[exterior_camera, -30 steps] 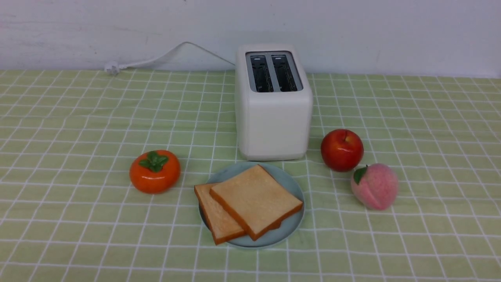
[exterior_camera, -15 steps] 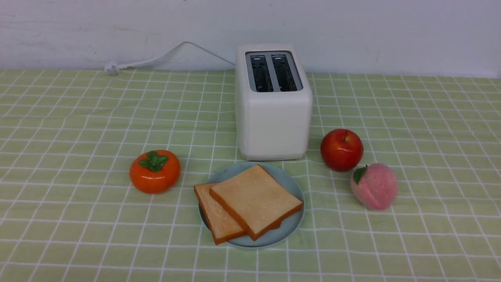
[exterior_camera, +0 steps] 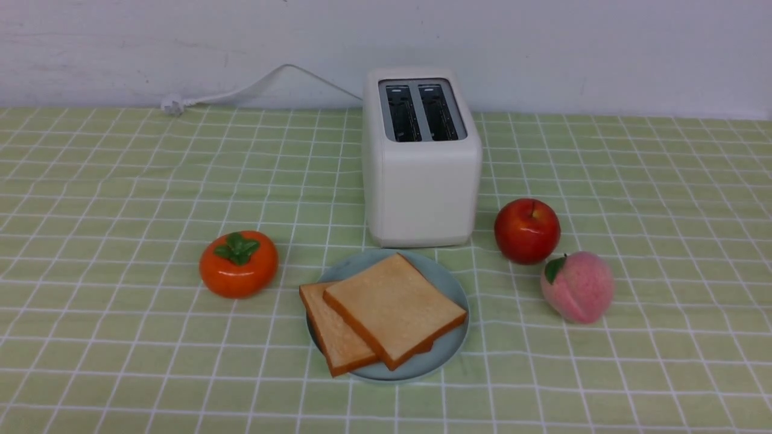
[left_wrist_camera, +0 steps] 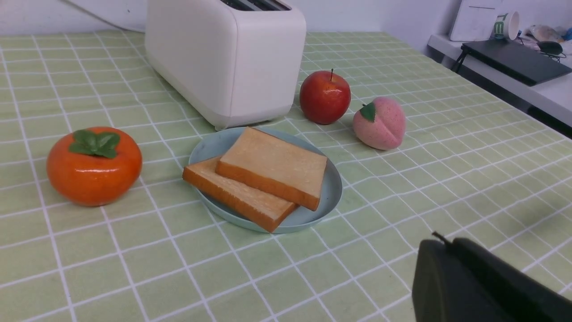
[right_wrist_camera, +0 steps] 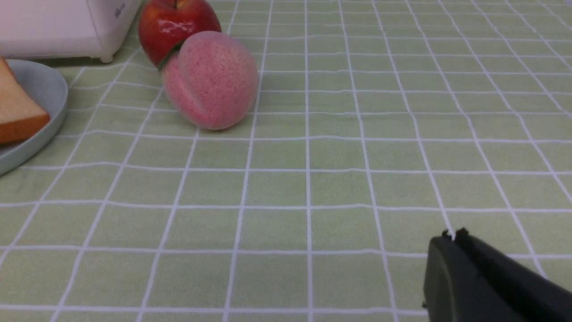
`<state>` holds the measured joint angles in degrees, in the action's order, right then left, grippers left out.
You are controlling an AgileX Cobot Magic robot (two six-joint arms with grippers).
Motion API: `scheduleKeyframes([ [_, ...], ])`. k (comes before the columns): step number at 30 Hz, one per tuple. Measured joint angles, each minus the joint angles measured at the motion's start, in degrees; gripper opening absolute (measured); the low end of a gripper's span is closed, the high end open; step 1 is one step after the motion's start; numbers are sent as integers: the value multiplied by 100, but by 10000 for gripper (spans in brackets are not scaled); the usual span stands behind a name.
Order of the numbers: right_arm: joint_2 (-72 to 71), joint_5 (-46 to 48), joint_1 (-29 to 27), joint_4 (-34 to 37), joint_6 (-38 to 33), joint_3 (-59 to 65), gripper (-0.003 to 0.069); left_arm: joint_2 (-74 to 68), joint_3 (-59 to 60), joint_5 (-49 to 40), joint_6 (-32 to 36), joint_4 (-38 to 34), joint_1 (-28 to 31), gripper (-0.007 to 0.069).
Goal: Take toasted bread from bread machine on green coffee tablecloth place on plate.
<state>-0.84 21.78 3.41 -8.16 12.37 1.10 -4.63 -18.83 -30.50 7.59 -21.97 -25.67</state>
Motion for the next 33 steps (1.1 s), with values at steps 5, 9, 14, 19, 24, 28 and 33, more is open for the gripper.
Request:
scheduleKeyframes([
  [5,0,14,0,0,0,0,-20,0,0,0,0,0,0,0],
  [9,0,14,0,0,0,0,-20,0,0,0,0,0,0,3],
  [14,0,14,0,0,0,0,-20,0,0,0,0,0,0,8],
  [19,0,14,0,0,0,0,-20,0,0,0,0,0,0,8],
  [24,0,14,0,0,0,0,-20,0,0,0,0,0,0,8],
  [28,0,14,0,0,0,0,-19,0,57,131,-56,169,119,8],
  [33,0,14,0,0,0,0,-15,85,211,556,-843,821,1128,-13],
])
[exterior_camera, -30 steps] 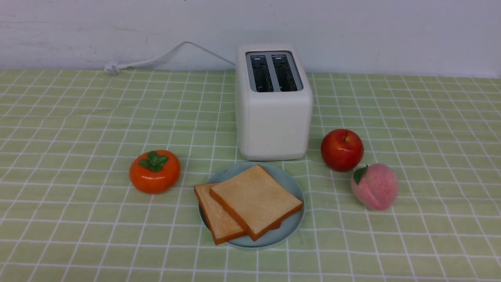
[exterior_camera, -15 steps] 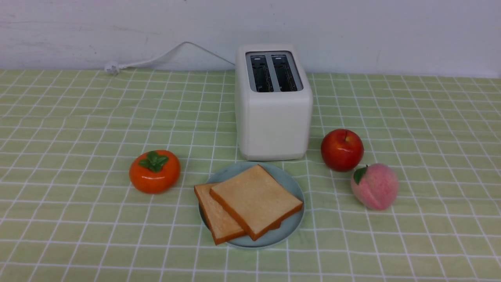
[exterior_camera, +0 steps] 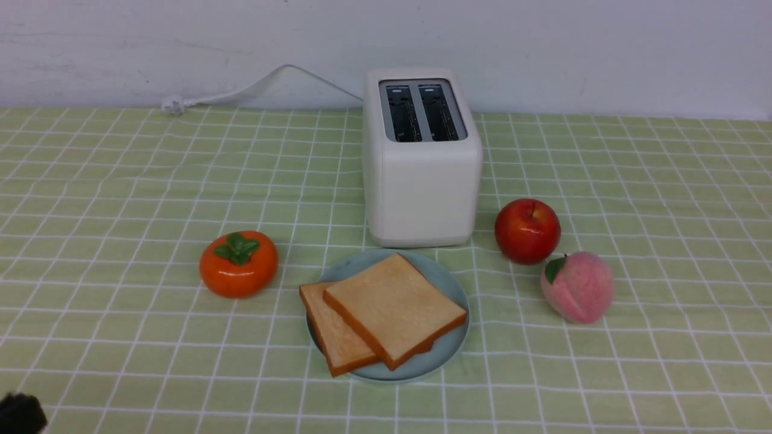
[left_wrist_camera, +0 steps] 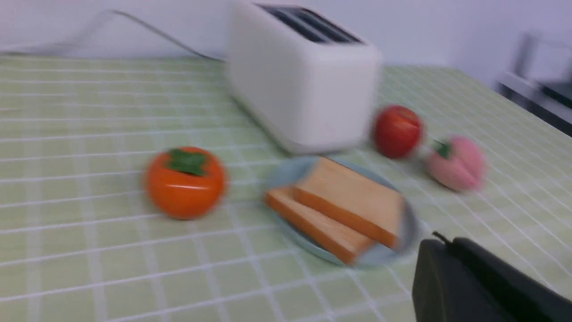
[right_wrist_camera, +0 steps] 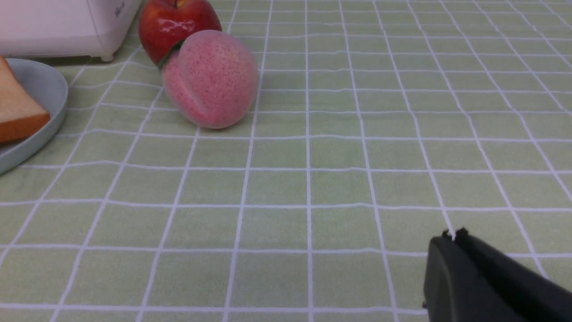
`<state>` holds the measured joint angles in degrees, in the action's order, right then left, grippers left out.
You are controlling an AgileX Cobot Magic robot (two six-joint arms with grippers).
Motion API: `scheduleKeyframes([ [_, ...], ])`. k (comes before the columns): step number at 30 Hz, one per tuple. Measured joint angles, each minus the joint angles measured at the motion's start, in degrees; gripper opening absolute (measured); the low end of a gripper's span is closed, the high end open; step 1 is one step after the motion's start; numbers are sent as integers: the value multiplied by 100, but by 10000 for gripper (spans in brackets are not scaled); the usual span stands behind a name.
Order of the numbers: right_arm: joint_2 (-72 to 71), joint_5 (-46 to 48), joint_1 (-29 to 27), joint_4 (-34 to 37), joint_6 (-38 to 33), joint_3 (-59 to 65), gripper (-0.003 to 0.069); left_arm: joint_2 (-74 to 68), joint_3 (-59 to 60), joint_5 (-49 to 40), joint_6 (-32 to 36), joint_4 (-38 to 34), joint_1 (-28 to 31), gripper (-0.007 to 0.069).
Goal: Take toasted bread from bread machine on green coffee tablecloth place on plate.
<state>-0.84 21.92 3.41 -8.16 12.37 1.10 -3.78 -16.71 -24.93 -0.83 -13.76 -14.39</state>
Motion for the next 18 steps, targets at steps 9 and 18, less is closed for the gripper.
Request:
scheduleKeyframes([
  [9,0,5,0,0,0,0,-10,439,1316,284,-1020,795,1523,-13],
  [18,0,5,0,0,0,-4,-1,439,1839,238,-997,317,1613,-13],
])
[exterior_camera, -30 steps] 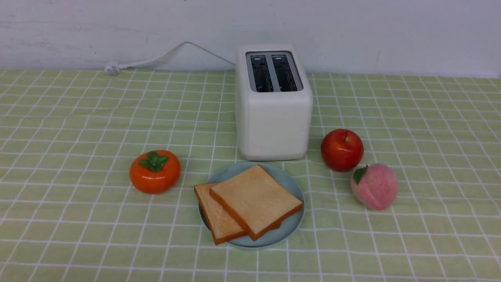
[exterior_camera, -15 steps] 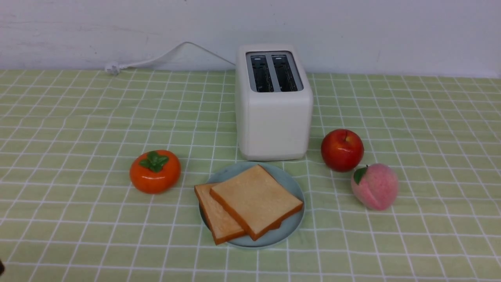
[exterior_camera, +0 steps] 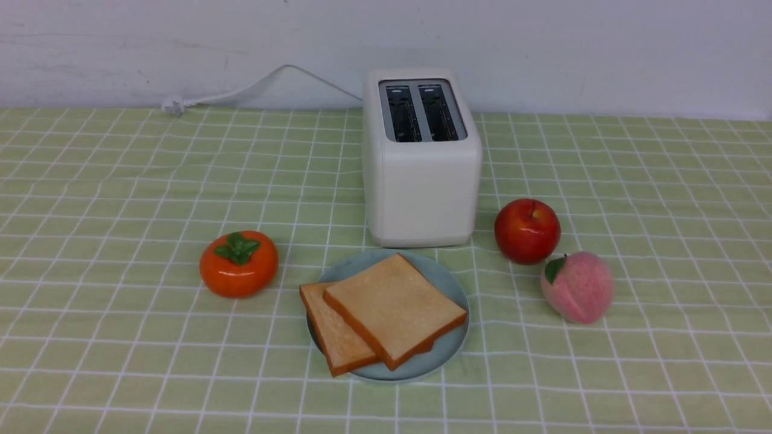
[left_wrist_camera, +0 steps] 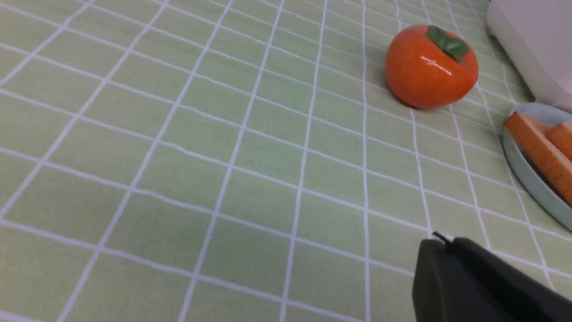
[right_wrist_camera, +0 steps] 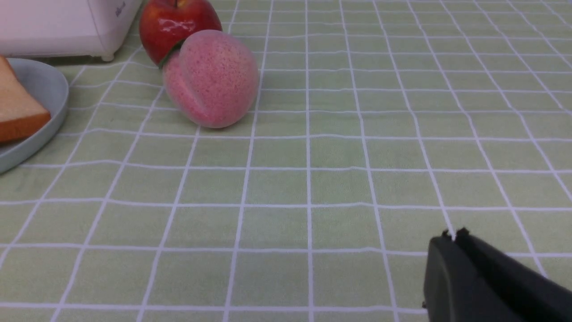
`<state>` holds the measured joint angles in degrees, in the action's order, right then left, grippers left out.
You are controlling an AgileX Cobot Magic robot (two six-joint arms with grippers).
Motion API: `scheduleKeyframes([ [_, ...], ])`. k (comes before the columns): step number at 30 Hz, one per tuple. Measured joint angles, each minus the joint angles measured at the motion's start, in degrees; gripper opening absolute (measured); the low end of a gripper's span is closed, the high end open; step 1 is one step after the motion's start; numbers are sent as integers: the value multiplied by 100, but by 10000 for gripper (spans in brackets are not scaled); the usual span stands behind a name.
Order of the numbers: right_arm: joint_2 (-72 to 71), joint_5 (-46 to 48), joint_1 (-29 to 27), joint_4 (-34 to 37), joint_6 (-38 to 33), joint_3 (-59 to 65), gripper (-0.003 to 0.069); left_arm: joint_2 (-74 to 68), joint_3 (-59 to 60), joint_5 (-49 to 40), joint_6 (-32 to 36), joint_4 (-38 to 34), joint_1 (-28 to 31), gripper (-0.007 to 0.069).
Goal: Take toasted bread from bread machine on green coffee tablecloth place on plate.
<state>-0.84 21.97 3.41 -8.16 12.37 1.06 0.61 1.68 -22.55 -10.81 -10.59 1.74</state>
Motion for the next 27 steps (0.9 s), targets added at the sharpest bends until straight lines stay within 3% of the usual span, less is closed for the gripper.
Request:
scheduleKeyframes([
  [8,0,5,0,0,0,0,1,0,0,0,585,-16,0,-13],
  [27,0,5,0,0,6,0,21,0,0,24,527,-27,0,-13],
])
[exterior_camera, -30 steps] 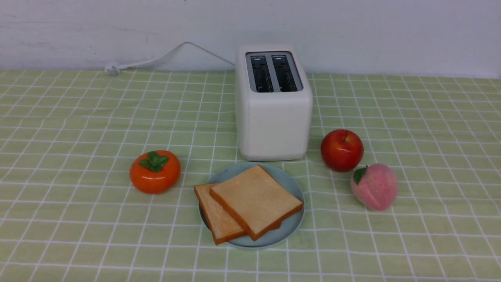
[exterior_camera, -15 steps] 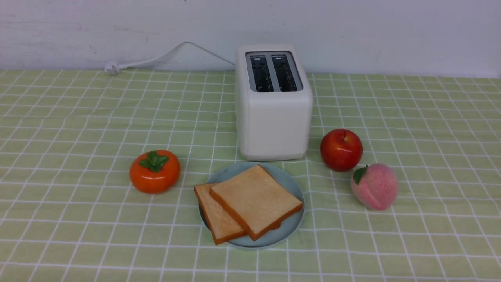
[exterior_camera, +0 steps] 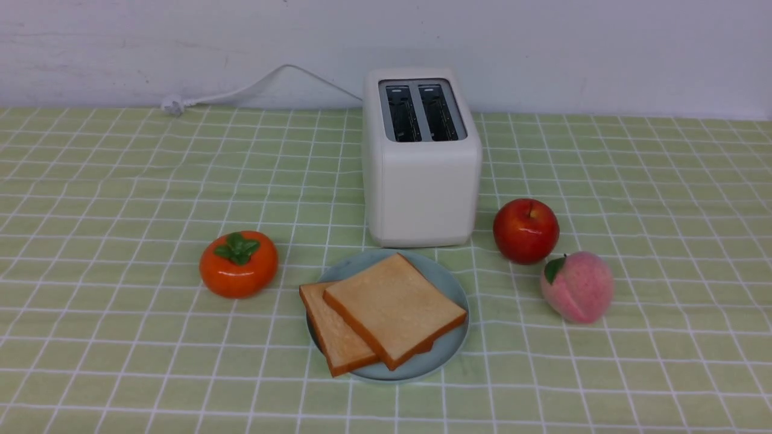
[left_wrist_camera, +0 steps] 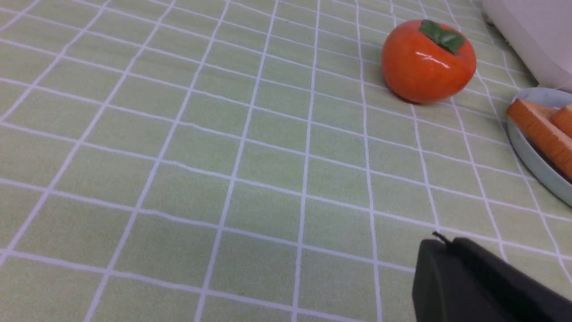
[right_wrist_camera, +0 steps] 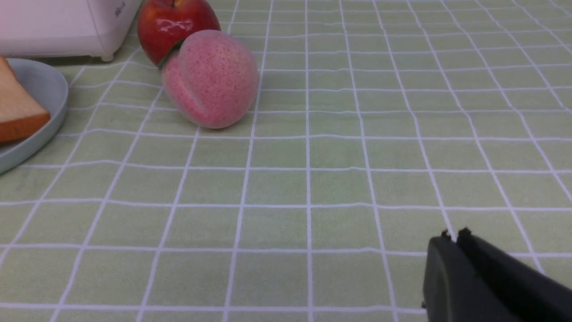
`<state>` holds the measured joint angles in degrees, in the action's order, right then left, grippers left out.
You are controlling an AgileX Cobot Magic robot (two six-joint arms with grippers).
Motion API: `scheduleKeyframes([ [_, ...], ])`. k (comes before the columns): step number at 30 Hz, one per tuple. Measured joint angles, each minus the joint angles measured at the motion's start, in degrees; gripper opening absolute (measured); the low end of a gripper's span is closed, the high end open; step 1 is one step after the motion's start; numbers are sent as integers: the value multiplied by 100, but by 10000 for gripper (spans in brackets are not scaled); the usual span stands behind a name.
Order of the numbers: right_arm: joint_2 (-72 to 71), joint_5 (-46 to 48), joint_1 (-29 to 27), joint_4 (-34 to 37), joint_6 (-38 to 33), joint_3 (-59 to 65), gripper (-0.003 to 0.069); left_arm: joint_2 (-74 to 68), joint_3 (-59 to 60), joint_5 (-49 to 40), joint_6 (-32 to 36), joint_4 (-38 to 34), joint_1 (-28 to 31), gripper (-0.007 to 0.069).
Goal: Take toasted bread from bread machine on green coffee tablecloth place on plate.
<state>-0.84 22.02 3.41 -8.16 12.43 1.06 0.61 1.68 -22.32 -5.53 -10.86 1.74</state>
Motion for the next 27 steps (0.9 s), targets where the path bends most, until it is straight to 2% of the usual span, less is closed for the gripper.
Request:
scheduleKeyframes([
  [27,0,0,0,0,0,0,53,0,0,7,0,0,0,-11],
])
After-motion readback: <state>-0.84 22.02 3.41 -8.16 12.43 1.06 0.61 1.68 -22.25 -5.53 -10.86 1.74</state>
